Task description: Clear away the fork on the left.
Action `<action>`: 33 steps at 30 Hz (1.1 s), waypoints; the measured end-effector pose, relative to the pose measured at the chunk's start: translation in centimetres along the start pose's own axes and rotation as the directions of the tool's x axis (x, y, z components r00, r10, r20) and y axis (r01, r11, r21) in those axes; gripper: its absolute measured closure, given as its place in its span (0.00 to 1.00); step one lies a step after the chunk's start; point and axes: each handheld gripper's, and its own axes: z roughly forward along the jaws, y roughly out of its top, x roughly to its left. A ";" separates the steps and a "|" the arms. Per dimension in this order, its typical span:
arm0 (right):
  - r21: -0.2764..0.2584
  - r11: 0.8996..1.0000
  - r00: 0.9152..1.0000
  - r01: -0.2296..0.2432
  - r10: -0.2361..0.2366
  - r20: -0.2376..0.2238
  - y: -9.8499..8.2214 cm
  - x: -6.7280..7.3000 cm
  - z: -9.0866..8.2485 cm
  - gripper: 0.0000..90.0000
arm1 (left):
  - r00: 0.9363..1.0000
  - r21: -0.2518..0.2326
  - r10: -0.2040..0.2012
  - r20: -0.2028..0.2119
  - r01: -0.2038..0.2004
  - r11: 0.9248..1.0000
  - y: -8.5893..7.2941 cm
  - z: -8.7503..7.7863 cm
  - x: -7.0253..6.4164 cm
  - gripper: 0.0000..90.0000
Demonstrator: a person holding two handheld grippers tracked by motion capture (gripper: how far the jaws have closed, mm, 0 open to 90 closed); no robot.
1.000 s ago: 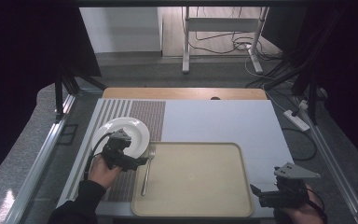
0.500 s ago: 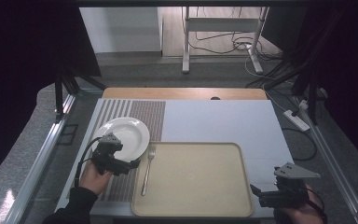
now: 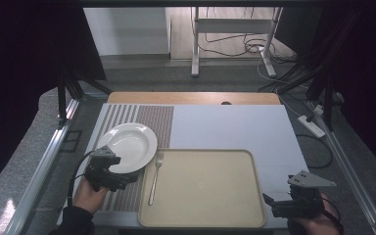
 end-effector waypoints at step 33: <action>0.004 1.000 1.000 -0.010 0.010 0.009 0.0 -0.1 0.0 0.00 | 0.998 -0.040 -0.043 -0.051 0.041 0.998 -4.1 -3.9 -1.2 0.00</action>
